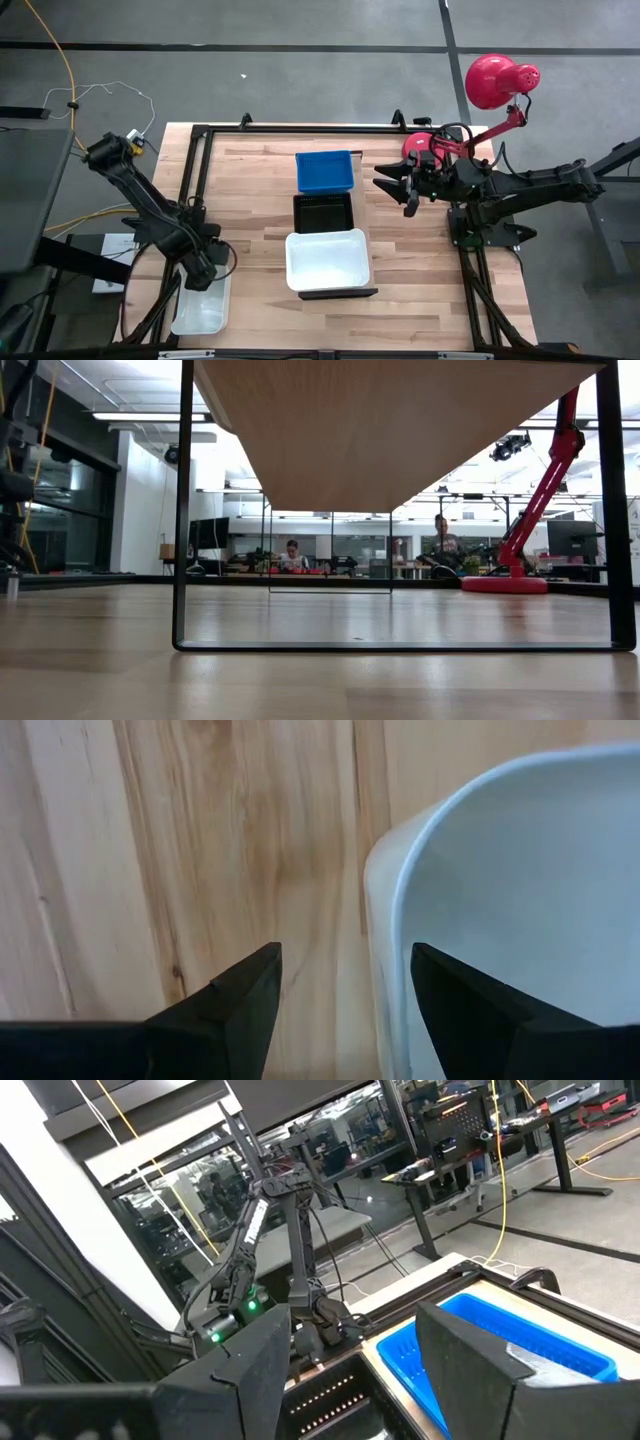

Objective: Stack baskets on shelf by color
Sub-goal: Stack the white bin on the white bin on the shelf

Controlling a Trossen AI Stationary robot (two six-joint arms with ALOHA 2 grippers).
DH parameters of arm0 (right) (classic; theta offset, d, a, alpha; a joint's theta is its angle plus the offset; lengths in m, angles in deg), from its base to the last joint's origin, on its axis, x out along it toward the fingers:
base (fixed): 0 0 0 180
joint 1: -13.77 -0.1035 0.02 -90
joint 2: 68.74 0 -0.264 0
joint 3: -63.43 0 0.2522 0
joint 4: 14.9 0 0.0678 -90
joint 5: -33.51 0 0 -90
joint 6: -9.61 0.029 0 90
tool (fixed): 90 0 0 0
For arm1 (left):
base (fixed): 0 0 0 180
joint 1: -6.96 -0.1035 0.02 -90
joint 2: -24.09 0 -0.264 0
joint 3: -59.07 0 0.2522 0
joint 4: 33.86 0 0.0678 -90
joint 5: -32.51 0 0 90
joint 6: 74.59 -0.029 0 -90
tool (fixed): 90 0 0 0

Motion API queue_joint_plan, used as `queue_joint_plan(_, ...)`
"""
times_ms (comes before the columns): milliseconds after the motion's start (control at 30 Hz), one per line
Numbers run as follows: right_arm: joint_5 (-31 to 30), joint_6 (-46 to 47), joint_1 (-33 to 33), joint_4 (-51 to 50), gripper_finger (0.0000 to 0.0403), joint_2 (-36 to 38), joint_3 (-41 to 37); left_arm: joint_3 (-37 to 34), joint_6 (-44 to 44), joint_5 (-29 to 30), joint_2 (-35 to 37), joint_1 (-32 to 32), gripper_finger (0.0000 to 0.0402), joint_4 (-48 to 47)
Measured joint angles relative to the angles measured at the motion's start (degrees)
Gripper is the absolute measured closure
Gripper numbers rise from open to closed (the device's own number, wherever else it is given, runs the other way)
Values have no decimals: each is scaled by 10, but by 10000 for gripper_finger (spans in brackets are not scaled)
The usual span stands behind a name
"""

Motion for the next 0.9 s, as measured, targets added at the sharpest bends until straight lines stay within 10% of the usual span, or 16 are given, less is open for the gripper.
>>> queue_joint_plan(633, 0, 0, 0, -3, 199, 0, 0, 0, 80, -38, -94, -9, 197, 53)
queue_joint_plan(900, 0, 0, 0, -5, 199, 0, 0, 0, 114, -37, -95, -9, 305, 54)
